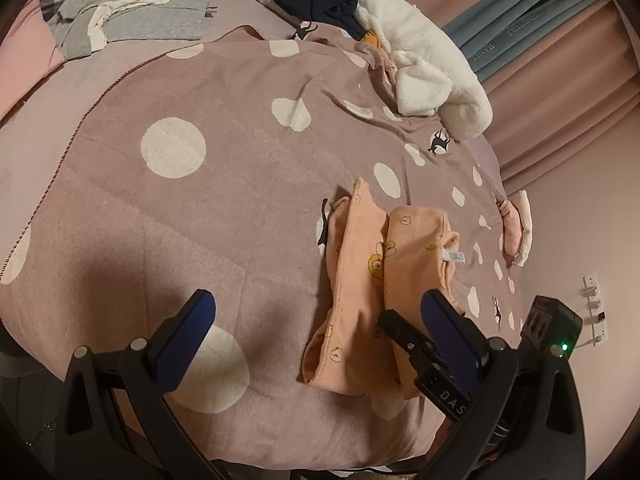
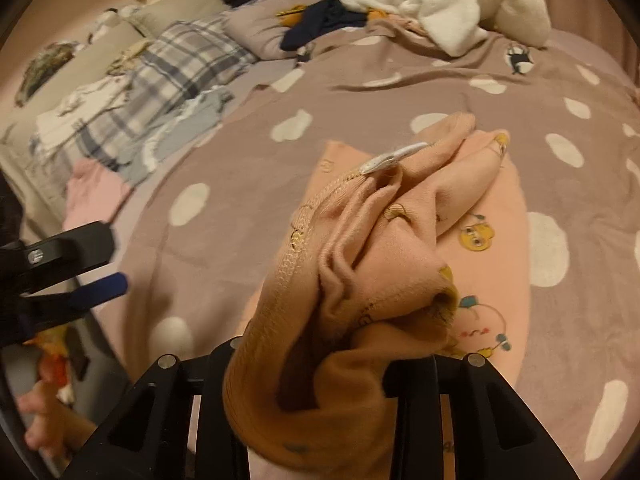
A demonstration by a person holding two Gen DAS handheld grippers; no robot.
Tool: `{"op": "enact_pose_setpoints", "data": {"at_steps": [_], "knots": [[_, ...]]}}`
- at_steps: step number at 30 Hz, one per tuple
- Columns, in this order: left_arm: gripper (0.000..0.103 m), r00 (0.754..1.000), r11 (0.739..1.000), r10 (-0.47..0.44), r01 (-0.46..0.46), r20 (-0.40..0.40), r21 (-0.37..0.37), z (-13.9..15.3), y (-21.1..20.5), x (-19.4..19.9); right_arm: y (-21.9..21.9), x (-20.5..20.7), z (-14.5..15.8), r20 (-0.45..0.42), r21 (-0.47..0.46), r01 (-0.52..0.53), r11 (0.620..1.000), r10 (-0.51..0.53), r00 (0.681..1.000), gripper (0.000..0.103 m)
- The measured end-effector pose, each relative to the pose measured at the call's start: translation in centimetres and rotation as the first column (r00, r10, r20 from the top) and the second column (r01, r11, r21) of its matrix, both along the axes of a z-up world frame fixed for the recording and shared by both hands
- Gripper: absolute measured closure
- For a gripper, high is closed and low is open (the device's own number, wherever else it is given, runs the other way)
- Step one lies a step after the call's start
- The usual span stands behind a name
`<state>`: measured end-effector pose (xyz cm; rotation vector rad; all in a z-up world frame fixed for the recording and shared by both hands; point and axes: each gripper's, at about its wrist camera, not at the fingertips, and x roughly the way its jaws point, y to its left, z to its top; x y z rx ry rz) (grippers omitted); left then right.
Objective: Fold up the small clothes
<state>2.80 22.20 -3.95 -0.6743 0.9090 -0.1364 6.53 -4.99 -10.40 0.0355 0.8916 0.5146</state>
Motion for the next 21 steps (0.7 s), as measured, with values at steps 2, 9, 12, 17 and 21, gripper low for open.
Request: {"op": "enact_pose_setpoints", "data": {"at_steps": [2,9,12,17,21], "knots": [[0.000,1.000,1.000,0.002,-0.002,-0.005,0.002,0.0,0.0,0.0,0.1,-0.1,0.1,0.031,-0.007,-0.008,1.000,0.008,0.999,0.068],[0.000,1.000,1.000,0.008,-0.008,-0.026,0.007,-0.4,0.2,0.0,0.2,-0.7,-0.2,0.055,-0.057,-0.012,0.998,0.015,0.998,0.084],[0.000,0.999,1.000,0.012,-0.012,-0.034,0.008,-0.5,0.3,0.0,0.2,-1.0,-0.3,0.049,-0.077,-0.024,0.997,0.027,0.998,0.084],[0.000,0.999,1.000,0.008,-0.007,-0.045,0.027,-0.6,0.1,0.1,0.4,-1.6,0.0,0.052,-0.102,-0.046,0.994,0.052,0.997,0.079],[0.000,0.998,0.998,-0.008,0.012,-0.056,0.064,-0.7,-0.4,0.2,0.8,-2.1,-0.2,0.048,-0.126,-0.089,0.988,0.095,0.994,0.068]]}}
